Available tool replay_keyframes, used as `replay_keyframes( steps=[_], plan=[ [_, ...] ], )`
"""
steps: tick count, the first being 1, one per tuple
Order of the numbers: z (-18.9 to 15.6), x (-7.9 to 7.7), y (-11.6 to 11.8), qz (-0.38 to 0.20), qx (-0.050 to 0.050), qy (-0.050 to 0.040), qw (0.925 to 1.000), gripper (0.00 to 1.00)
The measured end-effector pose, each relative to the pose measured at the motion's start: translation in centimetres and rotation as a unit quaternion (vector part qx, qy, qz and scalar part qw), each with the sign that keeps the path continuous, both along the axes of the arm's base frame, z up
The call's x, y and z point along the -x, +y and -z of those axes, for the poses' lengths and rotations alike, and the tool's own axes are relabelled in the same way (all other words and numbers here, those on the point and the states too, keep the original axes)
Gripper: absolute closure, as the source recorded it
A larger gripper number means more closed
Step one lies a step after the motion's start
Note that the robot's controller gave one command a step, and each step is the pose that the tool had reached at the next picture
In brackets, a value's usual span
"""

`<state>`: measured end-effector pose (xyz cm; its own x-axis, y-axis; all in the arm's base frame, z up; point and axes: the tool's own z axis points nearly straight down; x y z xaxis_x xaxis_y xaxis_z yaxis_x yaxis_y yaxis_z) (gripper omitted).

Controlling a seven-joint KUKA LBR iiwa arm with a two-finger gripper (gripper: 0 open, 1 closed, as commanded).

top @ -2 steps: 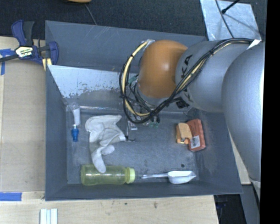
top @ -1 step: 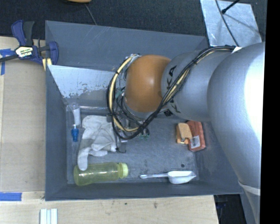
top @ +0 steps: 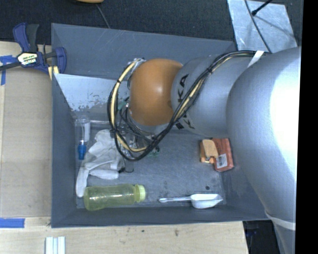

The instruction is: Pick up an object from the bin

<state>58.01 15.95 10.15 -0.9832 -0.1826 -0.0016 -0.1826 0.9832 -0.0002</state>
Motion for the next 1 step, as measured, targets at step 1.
replay_keyframes(
  steps=[1],
  plan=[
    [-2.13, -0.7, 0.53, -0.015, 0.0, -0.0013, 0.9999, 0.0]
  ],
)
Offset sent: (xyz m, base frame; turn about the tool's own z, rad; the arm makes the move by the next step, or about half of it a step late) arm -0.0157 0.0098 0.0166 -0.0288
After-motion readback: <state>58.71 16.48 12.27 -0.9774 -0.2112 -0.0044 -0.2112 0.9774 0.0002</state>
